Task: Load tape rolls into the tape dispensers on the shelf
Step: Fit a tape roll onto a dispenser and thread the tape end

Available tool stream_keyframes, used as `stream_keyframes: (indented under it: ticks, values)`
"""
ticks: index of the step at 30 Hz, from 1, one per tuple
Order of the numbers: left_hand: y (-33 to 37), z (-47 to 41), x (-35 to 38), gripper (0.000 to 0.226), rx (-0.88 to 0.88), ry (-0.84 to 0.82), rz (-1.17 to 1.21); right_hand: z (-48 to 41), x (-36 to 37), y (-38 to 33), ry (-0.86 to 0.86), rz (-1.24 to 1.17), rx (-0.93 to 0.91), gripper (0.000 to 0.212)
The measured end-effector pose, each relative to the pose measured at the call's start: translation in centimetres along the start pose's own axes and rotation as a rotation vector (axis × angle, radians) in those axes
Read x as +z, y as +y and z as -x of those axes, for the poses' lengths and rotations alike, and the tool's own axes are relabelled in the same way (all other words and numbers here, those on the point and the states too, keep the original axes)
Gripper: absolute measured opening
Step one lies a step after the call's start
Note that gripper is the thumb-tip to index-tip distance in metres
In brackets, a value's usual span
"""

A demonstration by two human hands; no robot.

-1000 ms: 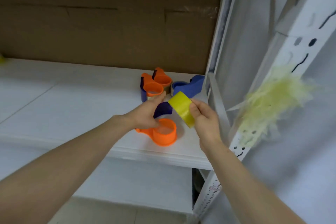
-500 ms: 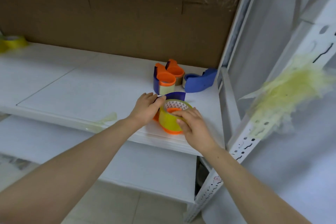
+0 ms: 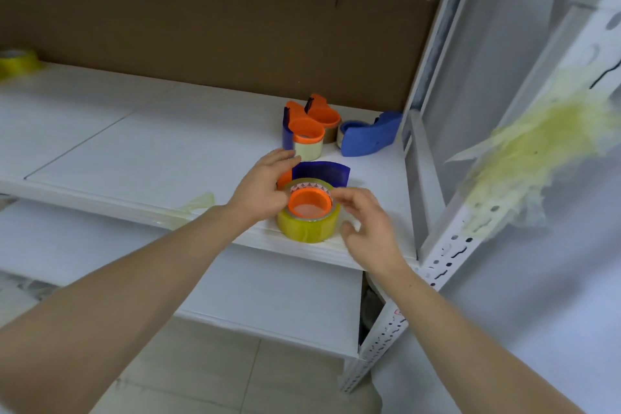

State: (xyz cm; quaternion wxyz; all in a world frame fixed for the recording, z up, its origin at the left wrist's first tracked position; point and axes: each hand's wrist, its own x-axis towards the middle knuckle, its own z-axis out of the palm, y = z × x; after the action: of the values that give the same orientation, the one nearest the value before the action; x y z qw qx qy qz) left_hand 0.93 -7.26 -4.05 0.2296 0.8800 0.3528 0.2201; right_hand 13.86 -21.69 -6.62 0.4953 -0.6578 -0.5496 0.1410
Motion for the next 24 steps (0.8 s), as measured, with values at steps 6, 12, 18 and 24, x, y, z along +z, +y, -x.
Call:
stream_keyframes:
  ticks: [6,12,18,24]
  values:
    - [1.6,3.3,0.7,0.058,0.229,-0.131,0.062,-1.2,-1.0,1.0,-0.075,-0.068,0.216,0.067]
    - [-1.2,3.7,3.3,0.056,0.351,-0.128,-0.301,-1.8,-0.8,1.1,-0.313,0.499,-0.127,0.052]
    - [-0.8,4.1,1.4,0.077,0.191,0.052,0.053,-2.4,-1.3,0.8,-0.354,0.453,-0.075,0.038]
    - [2.5,3.8,-0.6,0.061,-0.722,-0.156,1.041,-1.7,-0.3,-1.2,-0.067,-0.405,0.211,0.027]
